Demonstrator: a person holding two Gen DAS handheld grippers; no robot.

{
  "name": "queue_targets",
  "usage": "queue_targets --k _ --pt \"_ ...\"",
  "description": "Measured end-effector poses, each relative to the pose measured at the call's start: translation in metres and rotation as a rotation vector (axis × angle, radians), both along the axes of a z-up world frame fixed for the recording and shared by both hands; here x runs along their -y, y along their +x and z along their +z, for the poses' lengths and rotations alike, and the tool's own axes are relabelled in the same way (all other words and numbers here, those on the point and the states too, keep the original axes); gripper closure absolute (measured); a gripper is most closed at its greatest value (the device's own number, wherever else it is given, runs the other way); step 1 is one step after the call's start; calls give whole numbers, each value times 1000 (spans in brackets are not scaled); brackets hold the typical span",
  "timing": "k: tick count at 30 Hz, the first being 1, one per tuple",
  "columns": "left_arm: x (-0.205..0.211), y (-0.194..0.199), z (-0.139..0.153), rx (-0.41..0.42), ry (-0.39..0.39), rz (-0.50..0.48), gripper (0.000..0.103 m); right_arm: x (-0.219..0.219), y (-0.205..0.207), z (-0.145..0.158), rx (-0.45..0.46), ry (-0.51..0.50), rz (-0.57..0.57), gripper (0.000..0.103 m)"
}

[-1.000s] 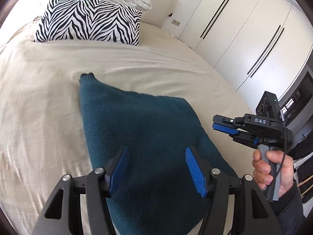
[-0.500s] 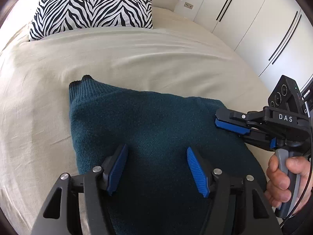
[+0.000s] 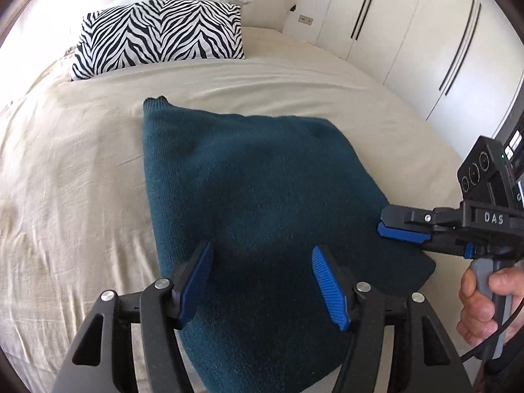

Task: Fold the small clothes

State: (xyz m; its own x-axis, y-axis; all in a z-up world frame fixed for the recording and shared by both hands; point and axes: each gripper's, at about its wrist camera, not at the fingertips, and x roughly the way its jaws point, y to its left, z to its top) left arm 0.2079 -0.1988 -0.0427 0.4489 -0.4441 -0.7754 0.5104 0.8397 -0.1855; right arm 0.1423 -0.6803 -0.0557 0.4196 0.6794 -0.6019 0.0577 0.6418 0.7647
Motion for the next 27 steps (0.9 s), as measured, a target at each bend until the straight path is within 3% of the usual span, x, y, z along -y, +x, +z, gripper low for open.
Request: queue_targets --k 2,6,8,10,15,21,24,27 --pt "0 -4 2 8 7 -4 38 10 -11 -10 4 37 -22 65" --pt "-28 -10 26 2 -101 49 35 23 -28 12 45 -2 -59 59" --pt "-47 -10 36 31 -136 88 24 34 -34 23 60 -29 -82 45" --pt "-62 -1 35 17 -164 127 16 45 -32 27 60 -35 -109 40" --pt "-74 38 -4 -223 -222 136 18 49 0 5 -44 -1 -94 40" --pt "-61 70 -37 -407 -276 112 23 34 32 -29 -116 65 -40 40" --pt "-52 78 -41 -439 -272 108 31 27 48 -31 -130 81 -15 41" --pt "-53 85 -44 -470 -284 117 39 6 66 -32 -161 13 52 52"
